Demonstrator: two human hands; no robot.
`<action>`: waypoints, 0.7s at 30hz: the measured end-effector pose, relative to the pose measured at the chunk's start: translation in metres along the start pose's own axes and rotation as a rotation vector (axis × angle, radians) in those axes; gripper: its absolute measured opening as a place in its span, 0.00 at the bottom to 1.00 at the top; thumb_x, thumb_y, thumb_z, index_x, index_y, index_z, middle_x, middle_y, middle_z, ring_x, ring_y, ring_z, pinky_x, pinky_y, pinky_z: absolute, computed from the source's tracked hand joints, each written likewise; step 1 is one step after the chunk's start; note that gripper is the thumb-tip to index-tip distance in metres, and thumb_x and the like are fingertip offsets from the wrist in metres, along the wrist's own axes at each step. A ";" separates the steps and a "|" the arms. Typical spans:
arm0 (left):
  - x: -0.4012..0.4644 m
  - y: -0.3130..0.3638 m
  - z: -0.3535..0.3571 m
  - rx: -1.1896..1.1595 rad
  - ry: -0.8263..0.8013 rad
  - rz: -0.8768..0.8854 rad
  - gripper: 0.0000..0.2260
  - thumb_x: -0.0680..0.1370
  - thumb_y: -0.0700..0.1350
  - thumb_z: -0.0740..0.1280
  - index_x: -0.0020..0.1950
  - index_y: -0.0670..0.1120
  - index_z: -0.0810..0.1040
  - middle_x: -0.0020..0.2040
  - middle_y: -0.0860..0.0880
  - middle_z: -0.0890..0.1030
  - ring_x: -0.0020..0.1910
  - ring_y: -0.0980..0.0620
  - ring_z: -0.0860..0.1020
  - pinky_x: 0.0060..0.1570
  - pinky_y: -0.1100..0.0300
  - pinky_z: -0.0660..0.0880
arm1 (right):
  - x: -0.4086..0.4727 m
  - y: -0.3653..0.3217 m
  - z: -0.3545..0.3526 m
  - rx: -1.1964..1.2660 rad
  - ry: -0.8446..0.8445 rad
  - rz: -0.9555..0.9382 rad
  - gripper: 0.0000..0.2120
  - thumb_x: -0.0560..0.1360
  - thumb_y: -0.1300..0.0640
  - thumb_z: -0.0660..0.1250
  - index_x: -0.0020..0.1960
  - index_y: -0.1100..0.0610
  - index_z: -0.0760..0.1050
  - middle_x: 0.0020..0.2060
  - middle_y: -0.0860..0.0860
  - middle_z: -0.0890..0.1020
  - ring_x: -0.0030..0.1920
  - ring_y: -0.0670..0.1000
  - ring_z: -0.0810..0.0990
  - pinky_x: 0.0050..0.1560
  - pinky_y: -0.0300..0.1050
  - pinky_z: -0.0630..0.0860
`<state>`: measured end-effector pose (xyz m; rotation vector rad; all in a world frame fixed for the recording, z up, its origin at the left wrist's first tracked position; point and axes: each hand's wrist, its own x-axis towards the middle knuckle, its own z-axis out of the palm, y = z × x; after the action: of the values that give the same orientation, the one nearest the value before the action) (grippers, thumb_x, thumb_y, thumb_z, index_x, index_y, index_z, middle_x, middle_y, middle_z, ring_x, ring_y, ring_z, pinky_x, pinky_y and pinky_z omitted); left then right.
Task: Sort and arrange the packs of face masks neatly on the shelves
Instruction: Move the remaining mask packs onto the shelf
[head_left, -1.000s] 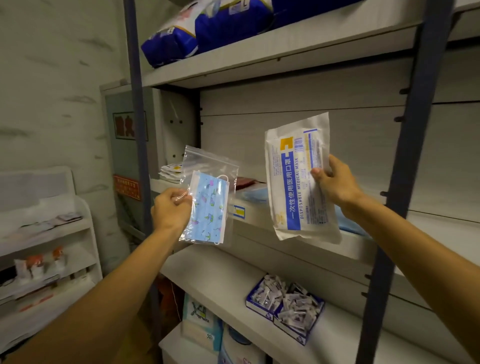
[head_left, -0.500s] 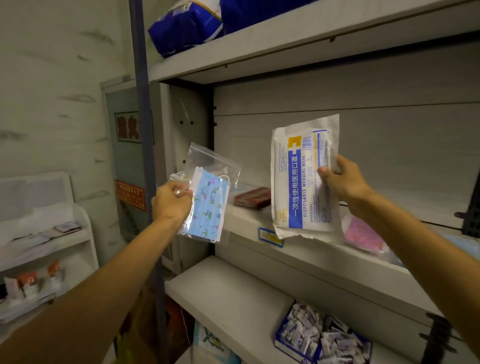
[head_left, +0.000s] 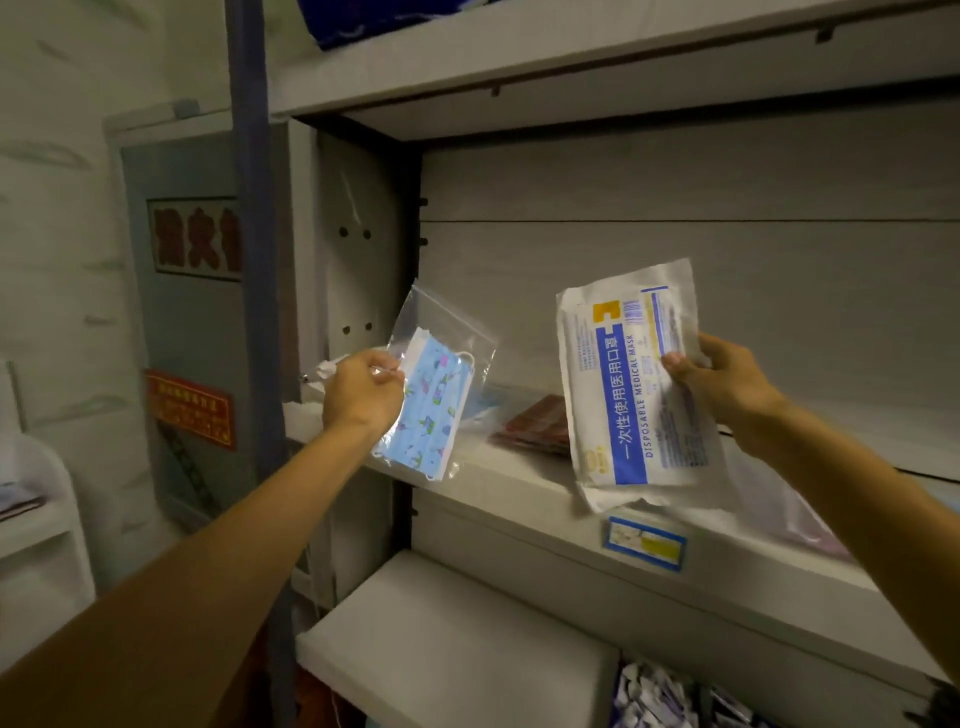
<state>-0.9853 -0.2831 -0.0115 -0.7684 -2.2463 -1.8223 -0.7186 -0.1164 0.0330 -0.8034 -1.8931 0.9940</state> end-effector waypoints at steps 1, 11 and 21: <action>0.012 -0.001 0.002 0.006 -0.020 0.029 0.06 0.77 0.41 0.64 0.51 0.49 0.78 0.53 0.49 0.79 0.47 0.49 0.75 0.46 0.59 0.72 | 0.004 -0.003 0.005 -0.009 0.004 0.011 0.13 0.80 0.54 0.61 0.63 0.57 0.71 0.46 0.51 0.80 0.40 0.49 0.80 0.40 0.48 0.75; 0.092 -0.010 0.040 0.090 -0.224 0.175 0.05 0.77 0.43 0.65 0.50 0.51 0.77 0.53 0.49 0.80 0.49 0.48 0.77 0.44 0.60 0.69 | 0.016 -0.012 0.049 -0.014 0.123 0.096 0.15 0.80 0.53 0.61 0.65 0.56 0.72 0.52 0.57 0.82 0.51 0.59 0.81 0.57 0.63 0.76; 0.112 -0.017 0.076 0.273 -0.403 0.267 0.04 0.76 0.44 0.65 0.48 0.52 0.74 0.53 0.47 0.79 0.50 0.45 0.77 0.43 0.56 0.73 | 0.025 -0.005 0.047 -0.056 0.162 0.131 0.11 0.80 0.53 0.61 0.61 0.55 0.73 0.48 0.54 0.82 0.49 0.58 0.82 0.55 0.63 0.76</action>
<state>-1.0741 -0.1802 0.0012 -1.3987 -2.4025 -1.2961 -0.7722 -0.1142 0.0304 -1.0205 -1.7537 0.9289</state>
